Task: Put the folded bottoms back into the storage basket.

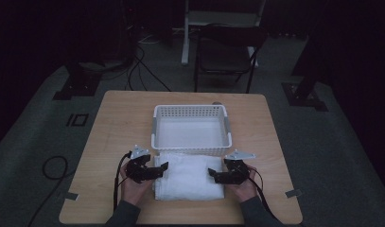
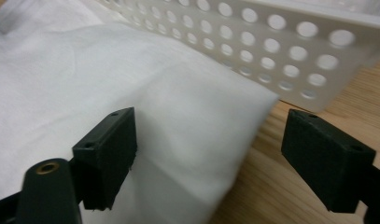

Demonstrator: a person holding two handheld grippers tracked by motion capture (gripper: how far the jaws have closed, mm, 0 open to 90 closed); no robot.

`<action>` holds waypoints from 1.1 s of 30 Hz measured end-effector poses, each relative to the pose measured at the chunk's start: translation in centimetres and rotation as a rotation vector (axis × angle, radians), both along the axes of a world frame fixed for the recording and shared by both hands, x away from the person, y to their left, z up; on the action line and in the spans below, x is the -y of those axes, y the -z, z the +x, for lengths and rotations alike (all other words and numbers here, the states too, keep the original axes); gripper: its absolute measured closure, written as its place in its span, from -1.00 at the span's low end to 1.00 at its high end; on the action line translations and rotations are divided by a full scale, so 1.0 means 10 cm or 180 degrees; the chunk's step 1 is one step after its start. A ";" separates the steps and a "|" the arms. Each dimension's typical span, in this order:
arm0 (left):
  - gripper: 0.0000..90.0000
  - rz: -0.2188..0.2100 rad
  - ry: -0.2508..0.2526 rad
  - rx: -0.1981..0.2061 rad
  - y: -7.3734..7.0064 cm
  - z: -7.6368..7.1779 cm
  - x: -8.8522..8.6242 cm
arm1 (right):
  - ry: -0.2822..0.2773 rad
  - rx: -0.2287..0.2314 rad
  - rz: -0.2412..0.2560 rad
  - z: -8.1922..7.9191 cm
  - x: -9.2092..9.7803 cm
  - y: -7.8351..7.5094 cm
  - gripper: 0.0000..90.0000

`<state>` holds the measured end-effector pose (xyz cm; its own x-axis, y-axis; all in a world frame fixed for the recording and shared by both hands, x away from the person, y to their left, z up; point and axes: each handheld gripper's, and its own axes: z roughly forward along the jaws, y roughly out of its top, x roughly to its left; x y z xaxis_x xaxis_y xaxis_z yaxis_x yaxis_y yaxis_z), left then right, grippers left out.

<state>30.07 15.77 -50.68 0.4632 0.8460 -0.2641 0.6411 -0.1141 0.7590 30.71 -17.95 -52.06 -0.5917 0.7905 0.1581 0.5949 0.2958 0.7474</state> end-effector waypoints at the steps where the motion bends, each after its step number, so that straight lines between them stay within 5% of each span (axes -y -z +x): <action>1: -0.69 0.0016 0.0011 -0.0028 0.02 0.02 0.02 | 0.0012 -0.0002 0.0000 0.01 -0.02 0.00 -0.65; 7: -0.80 0.0114 -0.0005 -0.0210 0.21 0.12 0.04 | 0.0007 -0.0116 0.0040 0.03 -0.04 0.01 -0.73; 16: -0.96 -0.0050 0.0081 -0.0480 0.43 0.24 -0.02 | 0.0049 -0.0274 -0.0026 0.14 -0.07 0.15 -0.79; 23: -0.95 -0.0049 0.0143 -0.0476 0.43 0.24 -0.01 | 0.0028 -0.0441 0.0065 0.18 -0.05 0.21 -0.79; 25: -0.89 -0.0094 0.0222 -0.0484 0.43 0.24 -0.02 | 0.0025 -0.0548 0.0170 0.21 -0.02 0.25 -0.79; 29: -0.43 -0.0390 0.0425 -0.0587 0.45 0.24 -0.05 | -0.0003 -0.0593 0.0258 0.23 0.00 0.27 -0.77; 33: -0.26 -0.0457 0.0471 -0.0602 0.46 0.24 -0.05 | -0.0194 -0.0703 0.0483 0.24 0.02 0.28 -0.38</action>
<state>32.47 16.29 -55.30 0.5101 0.7204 -0.4699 0.7572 -0.1171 0.6426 33.11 -18.16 -54.89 -0.5755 0.7118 0.4025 0.7328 0.2306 0.6401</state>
